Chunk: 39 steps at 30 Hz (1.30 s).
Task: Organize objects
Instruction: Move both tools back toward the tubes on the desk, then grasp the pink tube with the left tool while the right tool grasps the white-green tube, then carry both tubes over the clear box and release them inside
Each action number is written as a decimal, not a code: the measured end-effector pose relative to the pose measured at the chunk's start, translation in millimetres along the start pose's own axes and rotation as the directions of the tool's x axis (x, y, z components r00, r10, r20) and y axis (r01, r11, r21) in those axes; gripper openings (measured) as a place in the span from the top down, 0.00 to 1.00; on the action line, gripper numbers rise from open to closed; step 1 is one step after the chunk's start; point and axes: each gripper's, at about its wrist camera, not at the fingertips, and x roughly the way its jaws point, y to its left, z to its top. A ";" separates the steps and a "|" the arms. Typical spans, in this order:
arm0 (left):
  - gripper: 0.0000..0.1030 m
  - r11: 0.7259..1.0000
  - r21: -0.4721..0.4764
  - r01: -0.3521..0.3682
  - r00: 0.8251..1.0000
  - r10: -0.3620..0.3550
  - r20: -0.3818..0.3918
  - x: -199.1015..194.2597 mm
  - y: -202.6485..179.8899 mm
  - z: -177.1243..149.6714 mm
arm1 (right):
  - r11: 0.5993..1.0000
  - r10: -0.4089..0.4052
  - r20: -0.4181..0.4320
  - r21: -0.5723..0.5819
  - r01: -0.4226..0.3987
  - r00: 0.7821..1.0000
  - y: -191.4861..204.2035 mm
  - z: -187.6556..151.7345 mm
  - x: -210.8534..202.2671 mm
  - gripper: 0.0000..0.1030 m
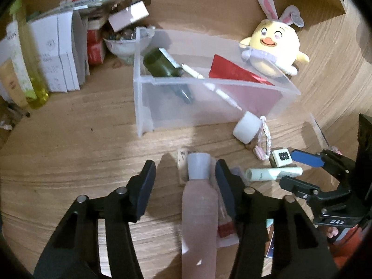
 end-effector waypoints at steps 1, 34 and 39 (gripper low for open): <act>0.52 1.000 -0.008 0.012 1.000 -0.012 -0.003 1.5 0.9 -0.5 | 1.000 -0.008 0.001 0.000 0.008 1.000 0.1 -0.3 0.4 0.50; 0.80 0.997 0.043 -0.067 0.998 0.068 0.000 1.3 19.6 -14.8 | 0.991 0.005 -0.051 -0.130 -0.012 0.999 23.8 -2.2 11.2 0.78; 0.80 0.998 0.007 -0.065 0.998 0.065 0.019 -5.5 24.4 -14.2 | 0.995 0.015 -0.036 -0.102 -0.019 0.999 21.6 -0.2 9.4 0.86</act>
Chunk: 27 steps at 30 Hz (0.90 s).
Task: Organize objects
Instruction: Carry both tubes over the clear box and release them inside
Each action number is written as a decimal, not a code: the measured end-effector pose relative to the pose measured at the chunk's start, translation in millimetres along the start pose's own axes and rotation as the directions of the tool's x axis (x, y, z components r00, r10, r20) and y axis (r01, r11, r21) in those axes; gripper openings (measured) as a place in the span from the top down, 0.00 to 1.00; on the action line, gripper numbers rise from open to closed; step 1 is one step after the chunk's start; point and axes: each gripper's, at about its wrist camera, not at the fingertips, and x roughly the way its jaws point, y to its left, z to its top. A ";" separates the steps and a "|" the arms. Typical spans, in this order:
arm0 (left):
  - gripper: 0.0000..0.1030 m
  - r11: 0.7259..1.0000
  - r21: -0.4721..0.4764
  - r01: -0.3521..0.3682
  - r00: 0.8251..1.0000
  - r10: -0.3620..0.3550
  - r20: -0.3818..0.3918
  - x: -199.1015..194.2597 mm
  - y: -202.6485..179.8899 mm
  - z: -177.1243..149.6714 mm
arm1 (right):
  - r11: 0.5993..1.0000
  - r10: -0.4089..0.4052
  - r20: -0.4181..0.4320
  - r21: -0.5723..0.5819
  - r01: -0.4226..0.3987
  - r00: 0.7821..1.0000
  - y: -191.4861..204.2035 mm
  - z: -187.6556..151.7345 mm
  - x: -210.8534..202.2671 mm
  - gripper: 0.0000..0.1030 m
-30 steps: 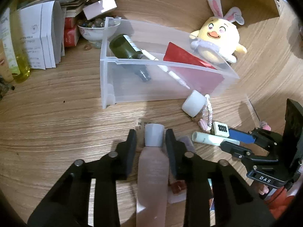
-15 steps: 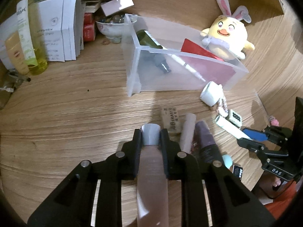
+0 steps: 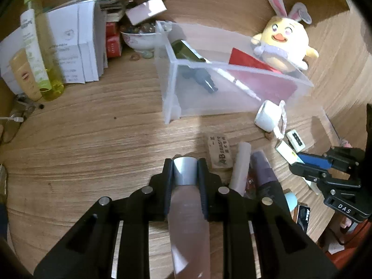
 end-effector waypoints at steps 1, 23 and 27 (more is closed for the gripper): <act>0.80 1.000 -0.007 0.000 1.000 0.000 0.010 -3.0 0.6 1.1 | 1.000 0.002 0.006 0.006 -0.002 1.000 -1.0 0.4 -1.9 0.86; 0.81 0.999 -0.027 0.031 0.960 -0.022 0.278 -98.3 -10.3 32.5 | 0.994 -0.017 0.238 0.105 -0.009 0.971 -21.9 34.5 -63.9 0.86; 0.80 1.000 -0.016 0.025 0.948 -0.019 0.318 -112.9 -14.6 40.0 | 0.994 -0.024 0.277 0.112 -0.008 0.961 -26.9 40.3 -75.4 0.86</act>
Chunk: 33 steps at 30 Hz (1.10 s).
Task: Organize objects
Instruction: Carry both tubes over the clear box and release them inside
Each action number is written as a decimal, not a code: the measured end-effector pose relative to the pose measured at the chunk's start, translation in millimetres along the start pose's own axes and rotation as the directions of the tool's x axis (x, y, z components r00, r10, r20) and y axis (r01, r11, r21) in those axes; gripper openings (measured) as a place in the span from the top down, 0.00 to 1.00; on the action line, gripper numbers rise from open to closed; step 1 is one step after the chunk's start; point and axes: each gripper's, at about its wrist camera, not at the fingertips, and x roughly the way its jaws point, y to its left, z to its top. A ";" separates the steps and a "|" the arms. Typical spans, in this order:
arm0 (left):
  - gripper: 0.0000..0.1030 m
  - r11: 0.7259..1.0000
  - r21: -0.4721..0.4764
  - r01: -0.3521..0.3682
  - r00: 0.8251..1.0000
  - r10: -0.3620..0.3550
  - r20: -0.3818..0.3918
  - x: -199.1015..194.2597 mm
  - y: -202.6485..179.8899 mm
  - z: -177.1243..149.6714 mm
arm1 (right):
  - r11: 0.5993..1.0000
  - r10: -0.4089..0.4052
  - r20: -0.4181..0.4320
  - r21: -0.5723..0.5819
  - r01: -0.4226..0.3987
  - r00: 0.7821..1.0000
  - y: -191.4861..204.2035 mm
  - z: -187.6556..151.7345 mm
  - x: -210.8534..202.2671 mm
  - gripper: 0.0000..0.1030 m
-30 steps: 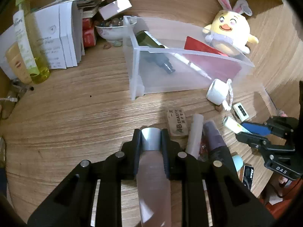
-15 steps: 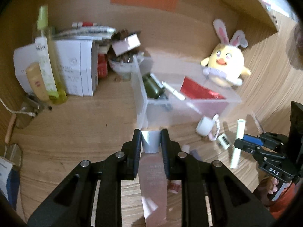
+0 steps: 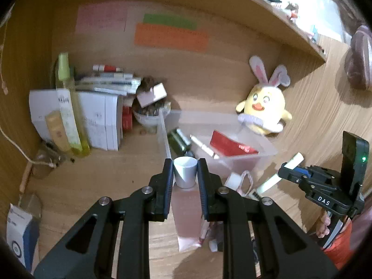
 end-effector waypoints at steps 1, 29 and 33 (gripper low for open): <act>0.80 1.000 0.003 0.000 1.000 0.000 0.011 -2.1 -1.7 3.5 | 1.000 -0.005 0.013 -0.001 0.005 1.000 -0.5 3.3 -2.2 0.86; 0.80 0.995 0.038 0.089 0.993 -0.091 0.070 61.4 -53.7 87.5 | 0.972 -0.225 0.069 -0.054 0.229 0.972 -41.5 58.3 19.5 0.86; 0.81 0.993 0.030 0.112 0.994 -0.112 0.001 92.5 -58.8 84.5 | 0.958 -0.267 0.027 -0.101 0.268 0.963 -44.8 58.0 32.7 0.86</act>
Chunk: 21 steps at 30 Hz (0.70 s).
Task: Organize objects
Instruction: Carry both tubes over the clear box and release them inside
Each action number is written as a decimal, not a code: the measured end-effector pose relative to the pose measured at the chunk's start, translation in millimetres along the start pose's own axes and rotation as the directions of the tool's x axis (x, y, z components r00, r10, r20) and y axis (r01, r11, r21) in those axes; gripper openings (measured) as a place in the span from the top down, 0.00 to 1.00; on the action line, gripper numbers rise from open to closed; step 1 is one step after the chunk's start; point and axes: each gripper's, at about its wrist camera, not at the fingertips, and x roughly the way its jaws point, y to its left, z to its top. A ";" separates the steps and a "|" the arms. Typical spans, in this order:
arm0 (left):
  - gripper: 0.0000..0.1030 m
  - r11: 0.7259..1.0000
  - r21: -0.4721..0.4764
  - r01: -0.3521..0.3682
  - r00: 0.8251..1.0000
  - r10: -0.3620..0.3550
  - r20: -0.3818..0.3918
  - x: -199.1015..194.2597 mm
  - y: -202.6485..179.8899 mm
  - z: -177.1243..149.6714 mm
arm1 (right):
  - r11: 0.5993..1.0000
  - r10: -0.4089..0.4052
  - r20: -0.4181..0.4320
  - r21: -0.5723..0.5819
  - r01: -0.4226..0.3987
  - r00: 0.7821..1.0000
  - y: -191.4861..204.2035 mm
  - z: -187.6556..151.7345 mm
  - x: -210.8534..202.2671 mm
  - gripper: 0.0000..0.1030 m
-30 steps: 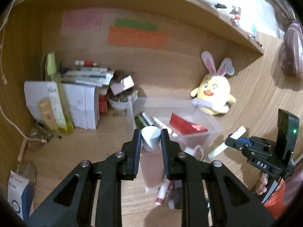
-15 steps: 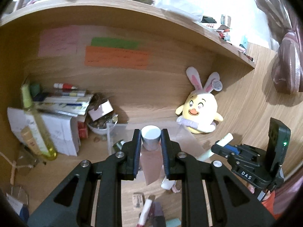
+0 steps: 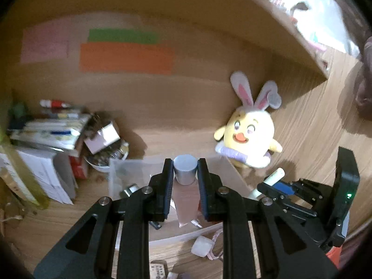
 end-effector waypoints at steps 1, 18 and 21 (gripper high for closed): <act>0.81 1.000 -0.002 0.002 1.000 -0.002 -0.016 6.6 0.3 -1.1 | 1.000 -0.006 -0.011 -0.014 0.006 1.000 0.9 -0.1 3.7 0.86; 0.80 0.996 -0.084 -0.026 0.980 0.008 -0.199 80.9 36.6 -13.5 | 0.989 0.002 -0.164 -0.145 -0.026 0.986 24.5 13.3 79.4 0.86; 0.80 0.995 -0.074 -0.070 0.976 0.053 -0.210 87.1 41.7 -17.1 | 0.989 0.017 -0.182 -0.138 -0.043 0.983 27.0 15.8 90.5 0.86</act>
